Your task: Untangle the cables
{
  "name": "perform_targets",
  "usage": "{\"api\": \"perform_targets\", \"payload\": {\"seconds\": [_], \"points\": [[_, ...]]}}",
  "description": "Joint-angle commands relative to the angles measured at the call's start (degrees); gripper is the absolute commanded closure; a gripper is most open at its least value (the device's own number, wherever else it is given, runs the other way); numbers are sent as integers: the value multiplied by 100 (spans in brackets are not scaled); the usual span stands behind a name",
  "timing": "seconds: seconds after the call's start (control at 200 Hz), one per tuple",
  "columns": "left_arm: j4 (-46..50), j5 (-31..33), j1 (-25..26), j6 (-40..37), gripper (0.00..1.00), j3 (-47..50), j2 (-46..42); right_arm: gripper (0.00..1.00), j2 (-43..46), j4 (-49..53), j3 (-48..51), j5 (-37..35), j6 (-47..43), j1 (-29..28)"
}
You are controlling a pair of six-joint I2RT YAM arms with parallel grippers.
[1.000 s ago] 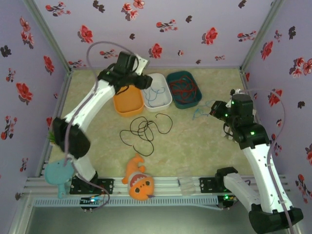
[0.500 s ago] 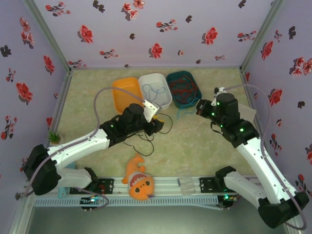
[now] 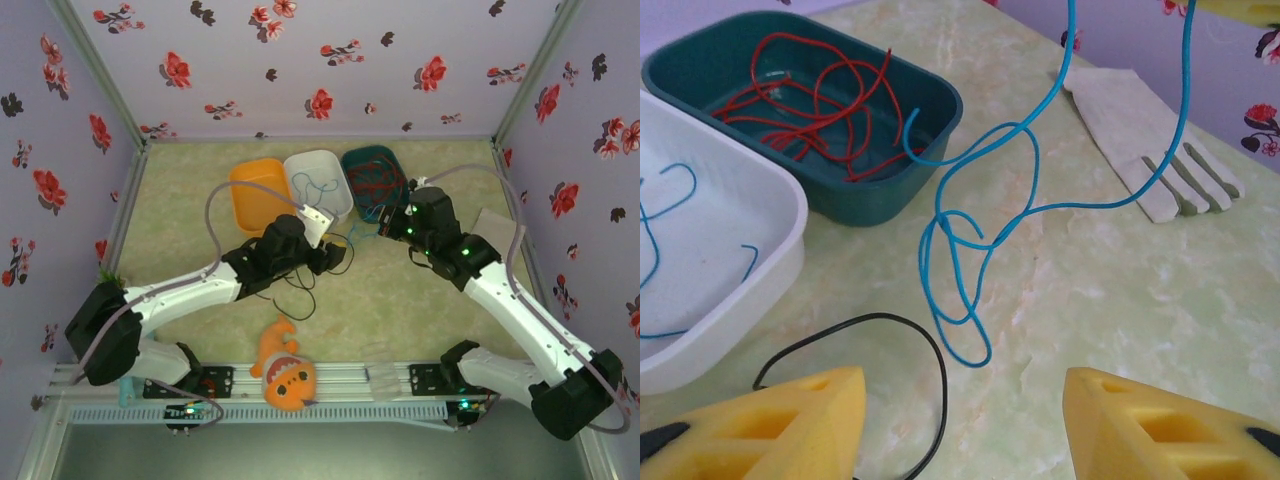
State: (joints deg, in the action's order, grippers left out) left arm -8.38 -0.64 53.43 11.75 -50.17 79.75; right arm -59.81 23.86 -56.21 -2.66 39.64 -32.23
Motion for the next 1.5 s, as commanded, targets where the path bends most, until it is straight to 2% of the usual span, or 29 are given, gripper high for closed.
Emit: {"api": "perform_targets", "payload": {"seconds": [0.0,0.235,0.535,0.665,0.76,0.99,1.345,1.415,1.495], "points": [[-198,-162,47,65,43,-221,158,100,-48,-225,-206,-139,50,-73],[-425,-606,45,166,35,-169,298,100,-80,-235,-237,-174,26,-99],[-509,-540,-78,570,33,-383,827,100,-98,-346,-268,-108,47,-169],[-614,-541,-198,761,43,-429,1050,100,-55,-369,-260,-56,61,-191],[-548,-538,-252,759,62,-458,1097,100,2,-314,-268,-96,29,-196],[-421,-358,-425,719,100,-191,811,100,311,200,-308,-752,-182,-194],[-91,161,-612,527,100,-105,298,100,598,735,-426,-1304,-332,-196],[42,370,-614,425,100,-82,68,100,636,1019,-483,-1604,-347,-196],[275,764,-618,197,100,-45,-275,100,719,1521,-526,-2331,-334,-196]]}}
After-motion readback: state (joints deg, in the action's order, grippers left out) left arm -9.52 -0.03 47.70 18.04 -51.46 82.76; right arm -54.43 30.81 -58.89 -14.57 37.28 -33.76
